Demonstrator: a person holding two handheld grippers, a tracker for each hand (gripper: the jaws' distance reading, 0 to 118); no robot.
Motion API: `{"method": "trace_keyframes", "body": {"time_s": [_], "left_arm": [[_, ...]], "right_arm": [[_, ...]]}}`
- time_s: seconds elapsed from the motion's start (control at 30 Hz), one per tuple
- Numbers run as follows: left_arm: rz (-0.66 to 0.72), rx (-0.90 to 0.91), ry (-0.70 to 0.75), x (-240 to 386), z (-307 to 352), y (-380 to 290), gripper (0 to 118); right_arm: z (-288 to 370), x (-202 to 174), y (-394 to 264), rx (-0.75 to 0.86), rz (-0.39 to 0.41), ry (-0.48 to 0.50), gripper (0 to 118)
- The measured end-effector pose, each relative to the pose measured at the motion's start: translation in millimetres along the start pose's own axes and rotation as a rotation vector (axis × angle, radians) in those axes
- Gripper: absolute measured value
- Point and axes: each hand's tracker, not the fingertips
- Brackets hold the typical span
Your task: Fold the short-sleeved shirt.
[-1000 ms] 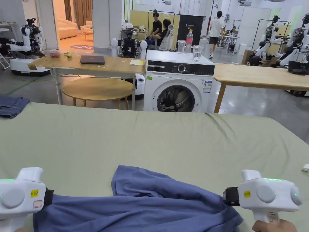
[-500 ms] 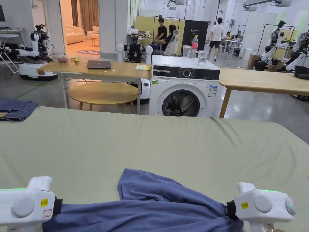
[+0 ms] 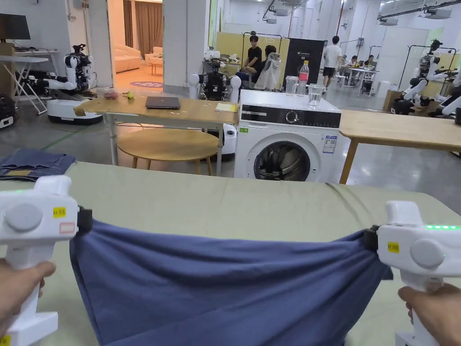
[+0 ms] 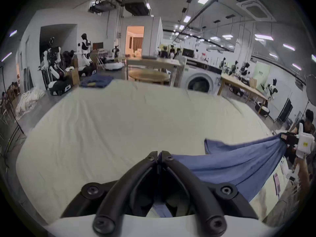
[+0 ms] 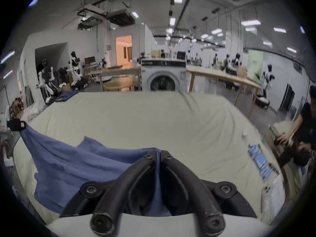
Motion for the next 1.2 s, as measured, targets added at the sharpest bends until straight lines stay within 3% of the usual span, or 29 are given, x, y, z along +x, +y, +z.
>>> {"method": "trace_keyframes", "body": {"time_s": [0.4,0.77,0.97,1.2], "left_arm": [[-0.077,0.178,0.044,8,57,125,0],[-0.077,0.23,0.065,13,40,190,0],[-0.09,0.218,0.073,14,26,170,0],[-0.069,0.137,0.053,-1,2,98,0]], "right_arm": [[54,-17,126,0.224,-0.005,-0.049,3],[37,-28,205,0.296,0.024,-0.116,3],[26,-34,188,0.31,0.035,-0.141,3],[5,-33,105,0.206,0.069,-0.144,3]]}}
